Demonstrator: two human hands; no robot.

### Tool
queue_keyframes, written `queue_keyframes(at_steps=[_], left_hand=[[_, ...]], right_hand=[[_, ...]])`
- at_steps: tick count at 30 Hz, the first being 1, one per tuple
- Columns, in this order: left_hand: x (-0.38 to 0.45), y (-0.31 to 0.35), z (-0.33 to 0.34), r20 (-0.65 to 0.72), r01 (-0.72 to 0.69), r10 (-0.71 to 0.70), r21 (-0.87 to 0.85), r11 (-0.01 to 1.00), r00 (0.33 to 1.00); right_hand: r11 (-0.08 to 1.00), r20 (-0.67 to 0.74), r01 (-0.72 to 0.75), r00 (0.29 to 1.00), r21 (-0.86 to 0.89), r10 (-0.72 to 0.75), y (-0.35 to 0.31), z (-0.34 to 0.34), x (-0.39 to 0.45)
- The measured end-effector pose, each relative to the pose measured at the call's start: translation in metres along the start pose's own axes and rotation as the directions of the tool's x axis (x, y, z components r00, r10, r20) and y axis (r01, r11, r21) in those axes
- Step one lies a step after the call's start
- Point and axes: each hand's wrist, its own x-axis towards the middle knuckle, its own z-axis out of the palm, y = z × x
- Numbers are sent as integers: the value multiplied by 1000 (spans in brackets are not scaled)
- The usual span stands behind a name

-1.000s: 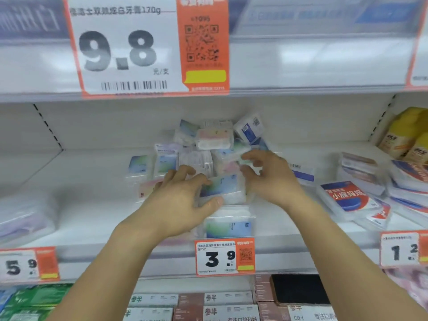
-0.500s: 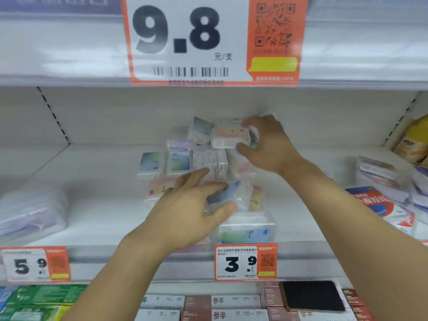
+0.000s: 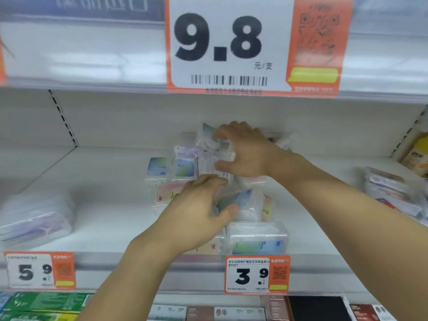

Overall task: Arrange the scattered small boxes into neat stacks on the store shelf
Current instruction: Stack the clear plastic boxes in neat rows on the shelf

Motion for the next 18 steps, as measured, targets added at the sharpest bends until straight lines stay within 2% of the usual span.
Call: queue_keyframes(at_steps=[1, 3, 6, 13, 18], left_hand=[[0, 1, 0, -8, 2, -2, 3, 1000, 1000], [-1, 1, 1, -38, -2, 2, 1, 1000, 999], [-2, 1, -2, -116, 37, -47, -84, 996, 992], [-3, -3, -7, -154, 87, -129, -250, 964, 980], [-1, -3, -4, -175, 93, -144, -269, 959, 974]], right_hand=[[1000, 70, 21, 997, 2, -22, -6, 1, 4], [995, 214, 2, 977, -98, 19, -11, 4, 16], [982, 341, -33, 935, -186, 96, -4, 4, 27], [972, 463, -51, 873, -231, 155, 3, -10, 27], [982, 528, -108, 831, -154, 174, 8, -8, 25]])
